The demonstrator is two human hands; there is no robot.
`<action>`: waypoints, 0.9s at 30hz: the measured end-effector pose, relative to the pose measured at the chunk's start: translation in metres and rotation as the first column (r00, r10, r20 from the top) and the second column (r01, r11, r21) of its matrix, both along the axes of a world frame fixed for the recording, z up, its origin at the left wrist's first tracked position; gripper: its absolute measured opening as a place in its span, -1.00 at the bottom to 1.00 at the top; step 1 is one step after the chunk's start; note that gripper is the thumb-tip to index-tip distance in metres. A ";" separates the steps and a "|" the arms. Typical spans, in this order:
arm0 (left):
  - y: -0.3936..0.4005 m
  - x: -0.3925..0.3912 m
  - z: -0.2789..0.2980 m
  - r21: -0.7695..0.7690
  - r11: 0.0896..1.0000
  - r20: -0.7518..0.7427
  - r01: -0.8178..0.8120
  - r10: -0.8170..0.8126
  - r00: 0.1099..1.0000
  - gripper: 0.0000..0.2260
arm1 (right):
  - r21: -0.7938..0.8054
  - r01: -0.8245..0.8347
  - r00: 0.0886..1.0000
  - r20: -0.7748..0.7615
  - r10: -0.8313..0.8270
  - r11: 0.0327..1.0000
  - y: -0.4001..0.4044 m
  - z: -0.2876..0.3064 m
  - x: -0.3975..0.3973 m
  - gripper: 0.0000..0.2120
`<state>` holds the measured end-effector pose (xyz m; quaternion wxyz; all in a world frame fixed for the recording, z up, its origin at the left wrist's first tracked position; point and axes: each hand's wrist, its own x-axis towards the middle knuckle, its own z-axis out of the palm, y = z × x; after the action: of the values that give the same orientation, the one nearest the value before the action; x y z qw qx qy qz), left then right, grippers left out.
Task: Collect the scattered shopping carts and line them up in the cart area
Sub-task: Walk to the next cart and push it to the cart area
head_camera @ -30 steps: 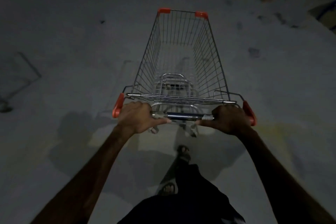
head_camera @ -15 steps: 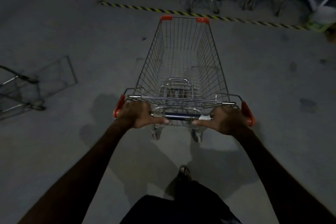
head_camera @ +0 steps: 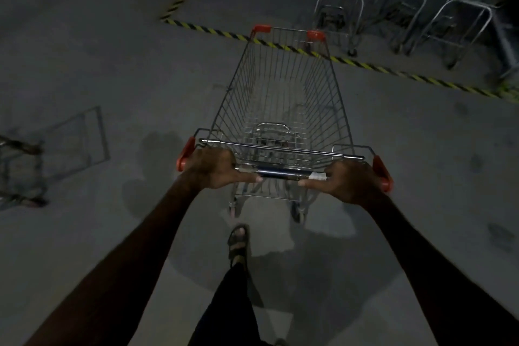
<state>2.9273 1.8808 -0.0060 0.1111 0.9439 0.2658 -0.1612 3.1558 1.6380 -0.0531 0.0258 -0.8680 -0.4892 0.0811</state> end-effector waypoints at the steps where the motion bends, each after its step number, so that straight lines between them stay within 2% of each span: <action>1: 0.019 0.016 0.000 0.000 1.000 0.002 0.001 -0.001 1.000 -0.15 | -0.016 -0.022 1.000 0.006 0.022 1.000 0.020 -0.001 0.017 0.02; 6: 0.112 0.093 0.009 -0.015 1.000 -0.010 0.013 -0.013 1.000 -0.19 | -0.084 -0.015 0.997 -0.074 0.009 0.996 0.117 0.016 0.086 0.03; 10: 0.179 0.148 0.024 -0.015 0.999 -0.014 0.031 -0.031 0.999 -0.26 | -0.117 0.026 0.999 -0.020 -0.028 0.993 0.189 0.021 0.133 -0.03; 13: 0.225 0.190 0.031 -0.026 0.999 -0.035 0.041 -0.042 0.999 -0.27 | -0.127 0.065 0.998 -0.005 -0.066 0.990 0.238 0.019 0.173 0.00; 19: 0.328 0.281 0.008 -0.034 0.999 -0.017 0.043 -0.043 0.999 -0.34 | -0.104 0.065 0.998 0.015 -0.063 0.992 0.330 0.012 0.267 -0.07; 24: 0.409 0.365 0.004 -0.003 1.000 -0.014 0.013 -0.013 1.000 -0.23 | -0.058 0.055 0.997 0.057 -0.051 0.997 0.414 -0.001 0.360 0.01; 27: 0.454 0.416 0.015 0.020 1.000 -0.040 -0.003 0.004 0.999 -0.23 | -0.060 0.031 0.997 0.067 -0.027 0.998 0.466 0.005 0.411 0.06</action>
<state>3.3438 2.3347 0.0093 0.0966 0.9411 0.2713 -0.1774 3.5666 2.1037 -0.0481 -0.0157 -0.8777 -0.4743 0.0669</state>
